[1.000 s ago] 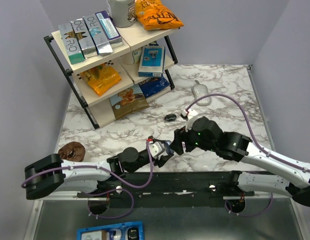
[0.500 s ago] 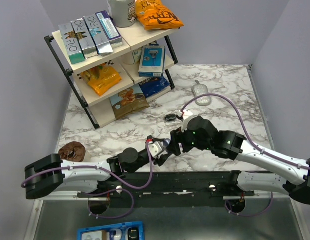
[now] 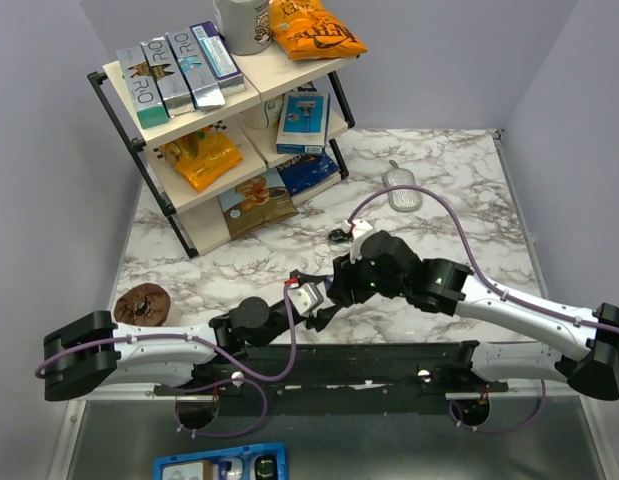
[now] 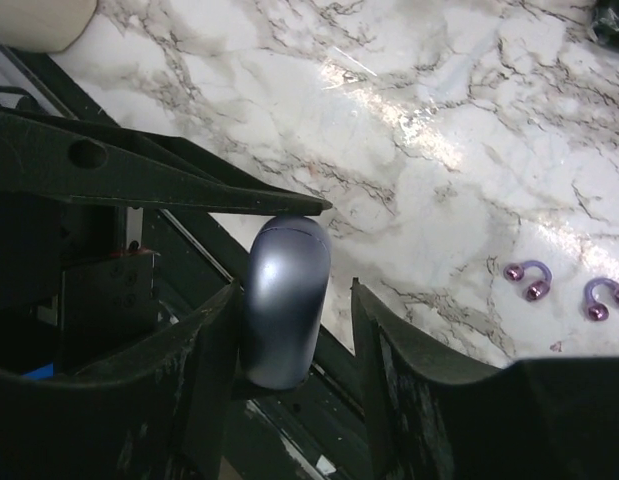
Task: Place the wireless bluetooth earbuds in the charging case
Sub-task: Pick up the charging case at the center of the board.
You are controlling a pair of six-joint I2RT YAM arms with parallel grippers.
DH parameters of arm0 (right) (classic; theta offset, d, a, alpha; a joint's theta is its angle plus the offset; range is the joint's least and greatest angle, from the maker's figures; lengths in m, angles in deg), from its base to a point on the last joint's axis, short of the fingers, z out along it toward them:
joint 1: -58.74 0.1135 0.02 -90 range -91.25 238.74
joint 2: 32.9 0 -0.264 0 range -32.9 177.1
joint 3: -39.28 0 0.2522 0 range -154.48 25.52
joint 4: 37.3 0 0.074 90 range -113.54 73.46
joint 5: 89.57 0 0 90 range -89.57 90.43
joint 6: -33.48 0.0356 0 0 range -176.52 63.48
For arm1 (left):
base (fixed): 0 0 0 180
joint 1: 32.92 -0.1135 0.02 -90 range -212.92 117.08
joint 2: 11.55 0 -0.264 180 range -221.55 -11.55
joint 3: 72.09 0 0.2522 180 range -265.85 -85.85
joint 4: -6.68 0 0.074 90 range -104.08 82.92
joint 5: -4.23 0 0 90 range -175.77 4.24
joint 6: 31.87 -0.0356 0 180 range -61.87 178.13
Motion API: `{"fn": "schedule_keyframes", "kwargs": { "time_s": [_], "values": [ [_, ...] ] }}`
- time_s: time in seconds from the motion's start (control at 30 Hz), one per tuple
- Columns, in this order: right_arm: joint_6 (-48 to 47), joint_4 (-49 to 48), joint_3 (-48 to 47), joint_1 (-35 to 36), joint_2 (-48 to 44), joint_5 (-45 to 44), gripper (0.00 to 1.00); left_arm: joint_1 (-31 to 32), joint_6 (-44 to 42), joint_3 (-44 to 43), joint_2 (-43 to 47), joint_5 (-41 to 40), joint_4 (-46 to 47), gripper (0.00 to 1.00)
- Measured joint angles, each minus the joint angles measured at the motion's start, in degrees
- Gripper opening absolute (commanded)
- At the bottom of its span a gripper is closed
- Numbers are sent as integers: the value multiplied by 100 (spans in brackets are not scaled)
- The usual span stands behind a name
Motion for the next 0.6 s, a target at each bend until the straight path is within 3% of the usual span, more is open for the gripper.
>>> {"fn": "schedule_keyframes", "kwargs": {
  "time_s": [0.07,0.13,0.17,0.2,0.3,0.47,0.5,0.6],
  "values": [
    [11,-63,-2,-2,79,57,41,0,2,22,4,-26,0,0],
    [44,-101,-2,0,131,96,29,0,0,61,9,-59,-2,1],
    [94,-103,-2,0,138,92,26,2,-2,70,15,-92,-2,8],
    [129,-122,-2,0,138,94,19,9,-9,70,20,-140,0,31],
    [146,-149,-7,-9,120,118,11,11,-13,70,44,-179,4,58],
    [9,140,-251,-11,68,295,7,46,-109,17,234,-192,-101,71],
    [-37,208,-334,-13,59,326,5,50,-151,-26,323,-192,-184,83],
    [-258,385,-540,-24,2,448,1,63,-254,-138,507,-203,-409,93]
  ]
}}
